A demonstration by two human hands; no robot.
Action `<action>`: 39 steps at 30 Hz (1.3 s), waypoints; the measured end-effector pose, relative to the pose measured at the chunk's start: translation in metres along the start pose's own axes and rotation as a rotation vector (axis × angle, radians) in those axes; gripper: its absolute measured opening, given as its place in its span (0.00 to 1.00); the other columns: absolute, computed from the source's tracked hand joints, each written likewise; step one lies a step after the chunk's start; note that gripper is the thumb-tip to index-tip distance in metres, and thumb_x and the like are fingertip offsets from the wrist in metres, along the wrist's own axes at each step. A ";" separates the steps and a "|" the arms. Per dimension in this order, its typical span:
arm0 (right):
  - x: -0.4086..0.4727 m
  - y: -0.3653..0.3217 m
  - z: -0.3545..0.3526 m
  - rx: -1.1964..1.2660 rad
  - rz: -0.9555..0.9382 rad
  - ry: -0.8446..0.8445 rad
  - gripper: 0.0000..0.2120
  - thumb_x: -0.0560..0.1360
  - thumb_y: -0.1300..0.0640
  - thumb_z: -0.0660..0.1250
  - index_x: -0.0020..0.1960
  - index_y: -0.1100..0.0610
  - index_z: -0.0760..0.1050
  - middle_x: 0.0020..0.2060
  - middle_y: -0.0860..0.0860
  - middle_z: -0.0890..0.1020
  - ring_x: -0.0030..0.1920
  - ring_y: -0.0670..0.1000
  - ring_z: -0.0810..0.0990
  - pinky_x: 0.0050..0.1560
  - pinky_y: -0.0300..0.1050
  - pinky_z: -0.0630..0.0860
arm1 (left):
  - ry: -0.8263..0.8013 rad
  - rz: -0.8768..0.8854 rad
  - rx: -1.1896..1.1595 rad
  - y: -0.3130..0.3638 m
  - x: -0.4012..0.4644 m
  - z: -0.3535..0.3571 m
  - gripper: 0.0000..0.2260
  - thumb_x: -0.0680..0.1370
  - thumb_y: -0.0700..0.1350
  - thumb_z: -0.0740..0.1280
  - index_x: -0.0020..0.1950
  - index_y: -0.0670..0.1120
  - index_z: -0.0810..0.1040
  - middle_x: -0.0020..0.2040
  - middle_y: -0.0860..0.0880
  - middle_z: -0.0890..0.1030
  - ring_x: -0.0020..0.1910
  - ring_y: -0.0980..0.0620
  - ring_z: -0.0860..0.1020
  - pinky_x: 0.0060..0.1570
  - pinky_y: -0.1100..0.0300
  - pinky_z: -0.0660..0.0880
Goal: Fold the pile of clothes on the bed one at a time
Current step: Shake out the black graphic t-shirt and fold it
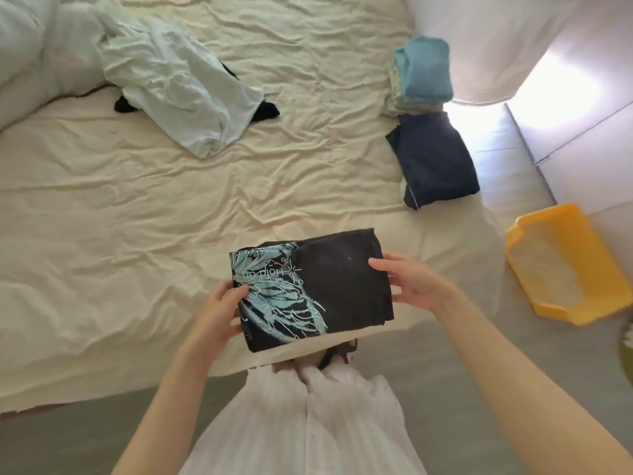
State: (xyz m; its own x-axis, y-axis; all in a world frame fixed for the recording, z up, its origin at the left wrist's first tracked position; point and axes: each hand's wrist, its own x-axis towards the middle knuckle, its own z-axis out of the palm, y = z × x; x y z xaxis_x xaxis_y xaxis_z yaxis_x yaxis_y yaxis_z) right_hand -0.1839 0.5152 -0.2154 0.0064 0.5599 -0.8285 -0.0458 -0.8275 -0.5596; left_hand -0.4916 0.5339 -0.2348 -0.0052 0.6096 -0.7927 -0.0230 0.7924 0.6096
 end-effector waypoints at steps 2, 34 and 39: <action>-0.024 0.009 -0.025 0.048 -0.029 0.048 0.13 0.75 0.51 0.68 0.58 0.51 0.77 0.54 0.48 0.82 0.56 0.51 0.78 0.48 0.50 0.75 | -0.043 0.025 0.051 0.005 -0.011 0.029 0.04 0.80 0.40 0.61 0.49 0.48 0.74 0.44 0.46 0.80 0.42 0.48 0.78 0.42 0.53 0.76; -0.116 0.000 -0.577 0.109 -0.200 0.303 0.15 0.75 0.51 0.69 0.61 0.54 0.75 0.53 0.48 0.82 0.53 0.51 0.79 0.44 0.49 0.76 | -0.229 0.064 0.088 -0.014 -0.068 0.600 0.08 0.80 0.40 0.61 0.58 0.41 0.72 0.44 0.44 0.79 0.41 0.47 0.78 0.36 0.54 0.75; -0.068 -0.047 -0.640 -0.023 -0.147 0.263 0.15 0.75 0.51 0.69 0.60 0.54 0.75 0.53 0.48 0.82 0.53 0.51 0.79 0.46 0.49 0.76 | -0.154 0.008 0.008 -0.005 -0.044 0.665 0.10 0.80 0.40 0.61 0.61 0.41 0.69 0.47 0.44 0.78 0.43 0.48 0.78 0.36 0.55 0.75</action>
State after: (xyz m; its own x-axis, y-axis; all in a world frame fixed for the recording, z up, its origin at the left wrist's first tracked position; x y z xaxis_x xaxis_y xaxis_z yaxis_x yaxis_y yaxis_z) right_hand 0.4571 0.4890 -0.1457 0.2697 0.6466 -0.7135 -0.0021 -0.7406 -0.6720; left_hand 0.1737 0.5174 -0.1958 0.1484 0.6115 -0.7772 -0.0151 0.7872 0.6165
